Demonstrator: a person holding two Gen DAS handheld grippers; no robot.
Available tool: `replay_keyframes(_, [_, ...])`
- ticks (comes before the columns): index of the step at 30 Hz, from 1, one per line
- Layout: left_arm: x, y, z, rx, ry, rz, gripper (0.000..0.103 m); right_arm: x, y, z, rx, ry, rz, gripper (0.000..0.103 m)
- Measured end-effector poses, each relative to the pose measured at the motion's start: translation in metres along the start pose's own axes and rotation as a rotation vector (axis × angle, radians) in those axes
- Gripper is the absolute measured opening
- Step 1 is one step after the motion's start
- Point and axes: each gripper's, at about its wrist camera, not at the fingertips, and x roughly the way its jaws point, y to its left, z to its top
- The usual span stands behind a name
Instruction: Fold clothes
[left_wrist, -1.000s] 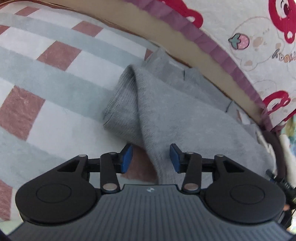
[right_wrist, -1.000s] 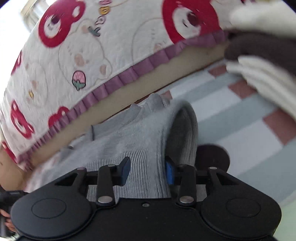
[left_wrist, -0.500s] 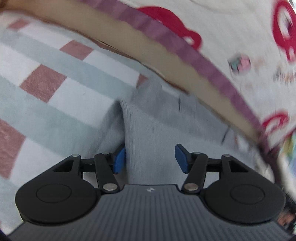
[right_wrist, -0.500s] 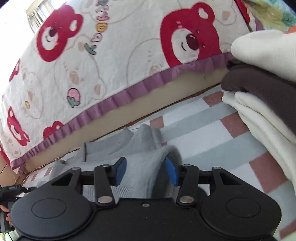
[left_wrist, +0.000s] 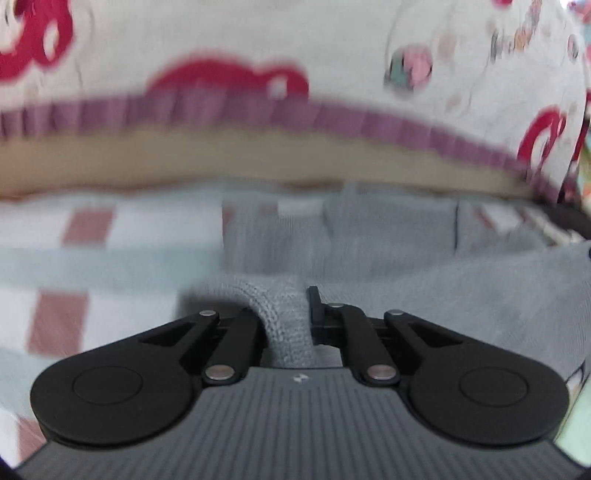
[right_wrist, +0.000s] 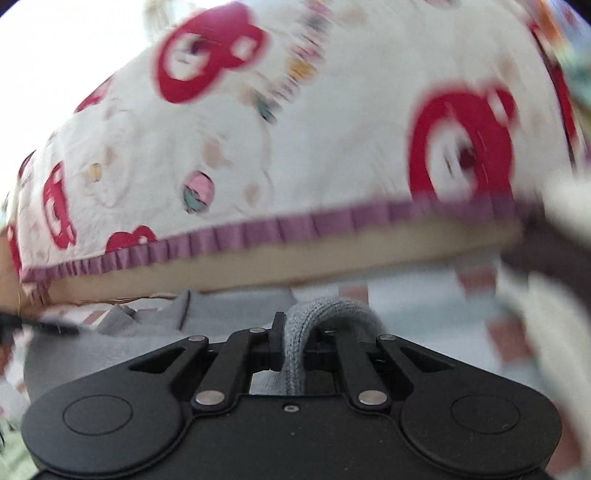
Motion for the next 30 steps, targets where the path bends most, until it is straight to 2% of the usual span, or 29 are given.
replay_keyframes(3, [-0.01,0.002,0.041,0.004,-0.112,0.014,0.004,0.009,-0.008,0.044,-0.032,-0.052,-0.022,0.007])
replay_keyframes(6, [-0.005,-0.001,0.069,0.011,-0.219,0.039,0.005,0.034,-0.019,0.079,-0.03,-0.102,-0.083,0.007])
replay_keyframes(7, [0.006,-0.001,0.074,-0.004,-0.21,0.057,0.007,0.047,-0.024,0.088,-0.01,-0.099,-0.104,0.008])
replay_keyframes(8, [0.021,0.0,0.075,-0.03,-0.165,0.082,0.012,0.062,-0.034,0.09,0.032,-0.049,-0.117,0.01])
replay_keyframes(9, [0.037,0.003,0.071,-0.066,-0.102,0.111,0.032,0.078,-0.043,0.09,0.073,0.006,-0.135,0.015])
replay_keyframes(10, [0.053,0.006,0.068,-0.101,-0.039,0.139,0.043,0.093,-0.049,0.084,0.116,0.087,-0.172,0.028])
replay_keyframes(11, [0.063,0.01,0.06,-0.141,0.002,0.145,0.05,0.106,-0.054,0.077,0.154,0.161,-0.207,0.031])
replay_keyframes(12, [0.067,0.014,0.047,-0.187,0.021,0.127,0.05,0.11,-0.054,0.068,0.177,0.201,-0.233,0.032])
replay_keyframes(13, [0.07,0.019,0.034,-0.232,0.039,0.109,0.05,0.104,-0.052,0.058,0.196,0.202,-0.222,0.032])
replay_keyframes(15, [0.068,0.026,0.008,-0.287,0.051,0.027,0.052,0.092,-0.047,0.039,0.232,0.204,-0.202,0.042])
replay_keyframes(19, [0.051,0.037,-0.022,-0.281,0.066,-0.074,0.053,0.066,-0.045,0.01,0.358,0.201,-0.12,0.045])
replay_keyframes(22, [0.04,0.052,-0.023,-0.322,0.082,-0.158,0.053,0.06,-0.048,-0.003,0.428,0.227,-0.112,0.048])
replay_keyframes(24, [0.03,0.06,-0.022,-0.38,0.074,-0.211,0.058,0.061,-0.049,-0.009,0.452,0.235,-0.122,0.049])
replay_keyframes(28, [0.02,0.062,-0.018,-0.46,0.065,-0.289,0.061,0.061,-0.05,-0.02,0.452,0.235,-0.176,0.055])
replay_keyframes(30, [0.02,0.059,-0.018,-0.481,0.087,-0.313,0.061,0.063,-0.05,-0.024,0.452,0.243,-0.185,0.055])
